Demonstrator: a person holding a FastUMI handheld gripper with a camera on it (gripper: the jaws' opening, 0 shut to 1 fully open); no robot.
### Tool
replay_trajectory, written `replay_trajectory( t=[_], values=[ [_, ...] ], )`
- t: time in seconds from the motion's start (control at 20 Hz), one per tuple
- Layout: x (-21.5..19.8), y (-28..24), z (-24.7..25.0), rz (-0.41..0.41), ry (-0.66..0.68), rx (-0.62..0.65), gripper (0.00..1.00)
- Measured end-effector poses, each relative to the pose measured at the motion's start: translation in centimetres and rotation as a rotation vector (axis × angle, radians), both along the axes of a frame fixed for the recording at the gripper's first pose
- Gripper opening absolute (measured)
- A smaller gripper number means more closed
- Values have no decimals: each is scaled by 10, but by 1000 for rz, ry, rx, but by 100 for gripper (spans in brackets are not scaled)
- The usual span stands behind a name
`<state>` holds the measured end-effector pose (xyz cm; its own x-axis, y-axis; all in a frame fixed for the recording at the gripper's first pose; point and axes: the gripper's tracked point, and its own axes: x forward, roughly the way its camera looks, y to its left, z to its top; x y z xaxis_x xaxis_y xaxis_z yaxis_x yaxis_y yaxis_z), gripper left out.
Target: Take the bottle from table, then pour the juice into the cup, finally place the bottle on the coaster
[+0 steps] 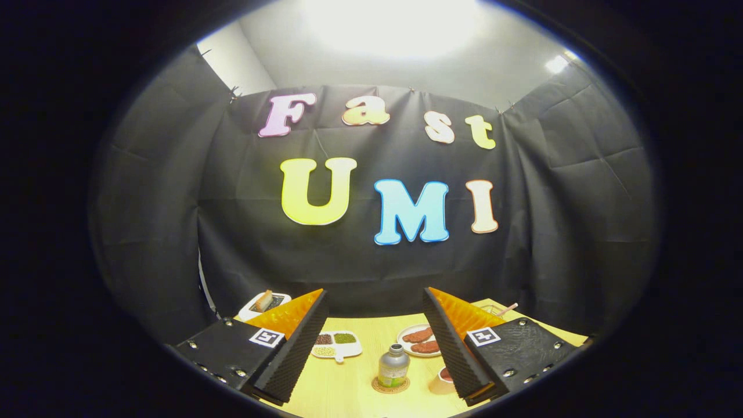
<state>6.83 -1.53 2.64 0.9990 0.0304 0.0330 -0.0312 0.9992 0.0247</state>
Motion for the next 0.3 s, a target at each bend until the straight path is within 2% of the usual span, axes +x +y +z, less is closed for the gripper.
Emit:
replay_trajectory(
  t=[0.3],
  values=[
    [2,1,23,36,-46,-57,99]
  ],
)
